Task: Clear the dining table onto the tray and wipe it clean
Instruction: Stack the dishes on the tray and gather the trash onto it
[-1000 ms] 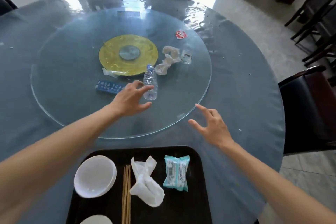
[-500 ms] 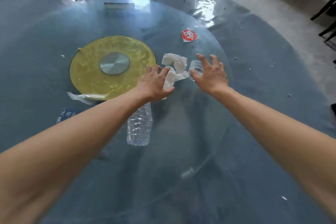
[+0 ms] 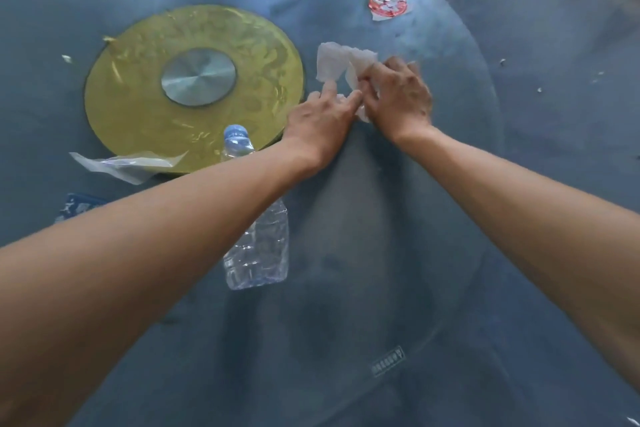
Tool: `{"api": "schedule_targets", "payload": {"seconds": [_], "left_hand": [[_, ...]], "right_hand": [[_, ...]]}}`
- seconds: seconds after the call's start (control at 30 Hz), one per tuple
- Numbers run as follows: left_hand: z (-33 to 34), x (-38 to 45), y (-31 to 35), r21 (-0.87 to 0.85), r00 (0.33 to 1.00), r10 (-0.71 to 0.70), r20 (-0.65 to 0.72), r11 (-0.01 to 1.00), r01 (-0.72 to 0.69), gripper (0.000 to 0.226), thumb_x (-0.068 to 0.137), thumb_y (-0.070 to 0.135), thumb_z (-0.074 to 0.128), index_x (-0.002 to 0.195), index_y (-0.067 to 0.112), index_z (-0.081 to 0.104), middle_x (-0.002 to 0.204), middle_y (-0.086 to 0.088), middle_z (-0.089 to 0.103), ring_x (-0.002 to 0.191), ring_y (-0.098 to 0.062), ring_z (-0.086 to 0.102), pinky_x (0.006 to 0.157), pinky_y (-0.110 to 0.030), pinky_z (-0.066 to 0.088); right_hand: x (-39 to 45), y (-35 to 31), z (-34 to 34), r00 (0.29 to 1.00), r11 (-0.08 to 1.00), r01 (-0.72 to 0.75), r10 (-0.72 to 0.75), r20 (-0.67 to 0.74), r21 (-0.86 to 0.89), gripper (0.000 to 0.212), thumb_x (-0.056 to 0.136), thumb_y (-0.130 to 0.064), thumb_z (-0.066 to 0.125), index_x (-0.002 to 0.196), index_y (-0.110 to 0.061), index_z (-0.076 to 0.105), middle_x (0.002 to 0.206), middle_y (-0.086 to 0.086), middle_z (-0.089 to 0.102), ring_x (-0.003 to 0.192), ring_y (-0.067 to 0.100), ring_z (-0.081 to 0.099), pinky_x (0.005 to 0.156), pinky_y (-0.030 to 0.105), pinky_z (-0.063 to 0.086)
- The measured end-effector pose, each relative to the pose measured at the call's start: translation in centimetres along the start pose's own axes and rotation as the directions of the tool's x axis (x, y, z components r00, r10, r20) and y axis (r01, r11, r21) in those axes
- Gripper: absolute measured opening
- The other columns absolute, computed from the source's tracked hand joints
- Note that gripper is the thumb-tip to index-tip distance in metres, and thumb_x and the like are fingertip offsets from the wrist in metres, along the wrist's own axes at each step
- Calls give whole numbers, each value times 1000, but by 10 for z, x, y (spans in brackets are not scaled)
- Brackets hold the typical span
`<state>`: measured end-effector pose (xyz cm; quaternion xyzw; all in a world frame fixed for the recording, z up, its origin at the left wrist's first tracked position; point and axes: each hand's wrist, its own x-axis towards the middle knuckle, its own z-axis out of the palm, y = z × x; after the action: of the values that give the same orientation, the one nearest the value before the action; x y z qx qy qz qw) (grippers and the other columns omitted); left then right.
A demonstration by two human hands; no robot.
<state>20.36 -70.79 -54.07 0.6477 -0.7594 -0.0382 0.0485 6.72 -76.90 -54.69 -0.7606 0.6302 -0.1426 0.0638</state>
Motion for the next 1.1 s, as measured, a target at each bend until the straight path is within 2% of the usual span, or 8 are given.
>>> {"api": "schedule_targets", "payload": {"seconds": [0.17,0.33,0.5,0.63,0.83,0.93,1.1], "left_hand": [[-10,-16,3,-29,1000,8,27,1000,-8,19,107,23,42,123,14,49,115,-17,52,101,-43,64,67,-42,38],[-45,-45,2,-19,1000,5,27,1000,-4,25,106,29,44,120,9,51,116,-17,53,98,-45,65,65,-42,35],[-102,-88,9,-107,996,-74,-59,992,68,30,106,35,43,119,8,51,118,-18,54,96,-45,63,65,-40,33],[-127,-153,18,-168,984,-150,-94,977,133,31,106,36,43,119,10,52,118,-15,55,95,-45,64,66,-41,36],[-142,-274,33,-288,955,-293,-36,919,271,33,106,38,42,119,10,52,121,-14,54,95,-42,64,72,-40,40],[-143,-337,38,-304,951,-308,-27,909,285,34,105,40,42,116,10,52,113,-13,54,90,-42,63,72,-42,44],[-148,-428,38,-360,950,-307,-65,895,264,31,106,40,41,108,10,51,102,-10,53,79,-38,61,66,-37,38]], "right_hand": [[-10,0,-18,999,1000,19,-18,36,-17,33,106,-30,49,121,-13,73,124,9,65,120,32,52,87,39,48],[-43,-1,-49,1000,997,11,-9,-20,72,27,104,-27,54,109,-14,77,112,9,67,112,31,53,72,33,39],[-95,-6,-96,994,985,39,-21,-111,165,22,102,-23,59,106,-12,77,106,8,68,106,33,55,73,40,51],[-161,-15,-129,986,977,70,-37,-165,202,19,101,-21,62,106,-13,78,103,6,70,101,33,57,71,40,52],[-274,-47,-160,981,966,101,-56,-187,238,15,100,-20,65,101,-13,77,99,5,70,98,33,59,69,40,54],[-333,-67,-168,973,958,143,-90,-214,249,11,98,-19,69,98,-14,78,96,3,70,93,33,60,65,39,54],[-421,-94,-184,958,956,164,-96,-272,241,7,95,-16,73,96,-12,79,94,3,72,89,31,62,66,32,49]]}}
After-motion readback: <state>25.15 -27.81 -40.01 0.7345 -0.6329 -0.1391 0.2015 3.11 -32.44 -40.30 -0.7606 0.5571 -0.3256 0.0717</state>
